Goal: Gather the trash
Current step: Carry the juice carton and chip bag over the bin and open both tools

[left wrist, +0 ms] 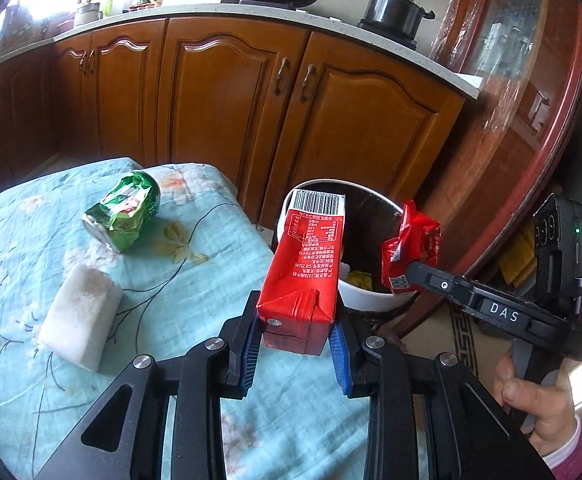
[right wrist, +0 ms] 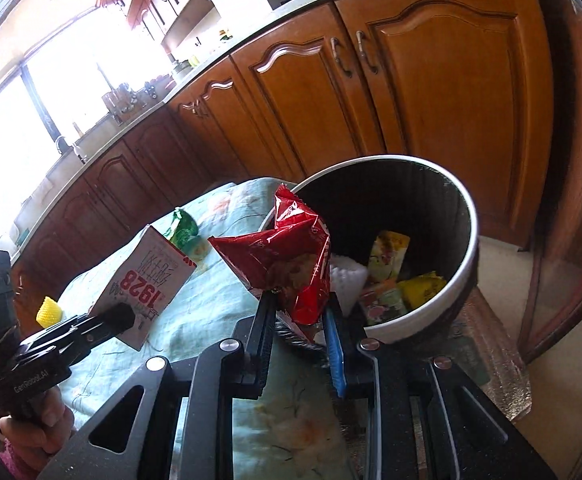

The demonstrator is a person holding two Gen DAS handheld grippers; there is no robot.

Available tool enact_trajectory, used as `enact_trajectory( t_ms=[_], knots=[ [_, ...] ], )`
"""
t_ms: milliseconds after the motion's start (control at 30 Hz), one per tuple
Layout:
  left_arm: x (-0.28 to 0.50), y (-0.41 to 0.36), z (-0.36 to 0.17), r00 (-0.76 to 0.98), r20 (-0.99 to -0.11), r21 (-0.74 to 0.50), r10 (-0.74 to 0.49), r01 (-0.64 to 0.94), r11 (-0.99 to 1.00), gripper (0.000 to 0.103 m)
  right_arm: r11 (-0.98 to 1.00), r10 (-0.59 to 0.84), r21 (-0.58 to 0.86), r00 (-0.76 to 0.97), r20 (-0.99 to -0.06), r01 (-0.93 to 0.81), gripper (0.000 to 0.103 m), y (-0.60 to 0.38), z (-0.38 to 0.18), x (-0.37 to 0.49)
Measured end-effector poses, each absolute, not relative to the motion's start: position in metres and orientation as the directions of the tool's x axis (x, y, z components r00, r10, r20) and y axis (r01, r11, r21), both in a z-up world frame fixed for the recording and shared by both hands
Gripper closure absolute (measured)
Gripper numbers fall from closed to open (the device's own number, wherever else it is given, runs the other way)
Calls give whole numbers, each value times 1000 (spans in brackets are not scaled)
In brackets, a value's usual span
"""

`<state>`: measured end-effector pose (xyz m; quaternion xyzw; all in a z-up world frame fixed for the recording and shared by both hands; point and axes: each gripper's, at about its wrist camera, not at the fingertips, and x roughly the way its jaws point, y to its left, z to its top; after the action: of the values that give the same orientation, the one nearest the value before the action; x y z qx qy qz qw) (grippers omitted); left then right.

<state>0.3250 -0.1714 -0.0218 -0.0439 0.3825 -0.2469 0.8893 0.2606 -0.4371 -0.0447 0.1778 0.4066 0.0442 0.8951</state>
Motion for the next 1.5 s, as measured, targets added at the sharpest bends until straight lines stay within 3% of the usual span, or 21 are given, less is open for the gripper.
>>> enact_trajectory(
  t_ms=[867,967,1000,1033,1133,1167,1300,1500],
  knots=[
    [398,-264,-42,527,-716,-236,-458,434,869,74,937,170,320,619,-767,140,78,-487,-53,301],
    [403,-268,-47,510,-725,-248,-464,436,865,74,939,167,315,616,-770,139,71,-488,-53,302],
    [404,-269,-48,508,-726,-249,-463,433,866,72,938,170,317,615,-770,137,63,-488,-53,302],
    [404,-270,-49,505,-728,-250,-463,432,866,66,938,168,317,616,-770,140,53,-489,-53,303],
    [400,-268,-47,521,-717,-245,-464,434,867,52,937,161,317,623,-765,148,42,-491,-54,300],
    [397,-266,-46,528,-714,-241,-460,432,869,47,934,164,324,628,-761,149,40,-491,-54,299],
    [386,-252,-45,548,-703,-237,-453,421,876,42,927,167,341,643,-747,155,35,-491,-52,293],
    [365,-218,-50,570,-699,-247,-431,374,894,41,914,181,376,677,-713,152,23,-482,-46,282]
  ],
)
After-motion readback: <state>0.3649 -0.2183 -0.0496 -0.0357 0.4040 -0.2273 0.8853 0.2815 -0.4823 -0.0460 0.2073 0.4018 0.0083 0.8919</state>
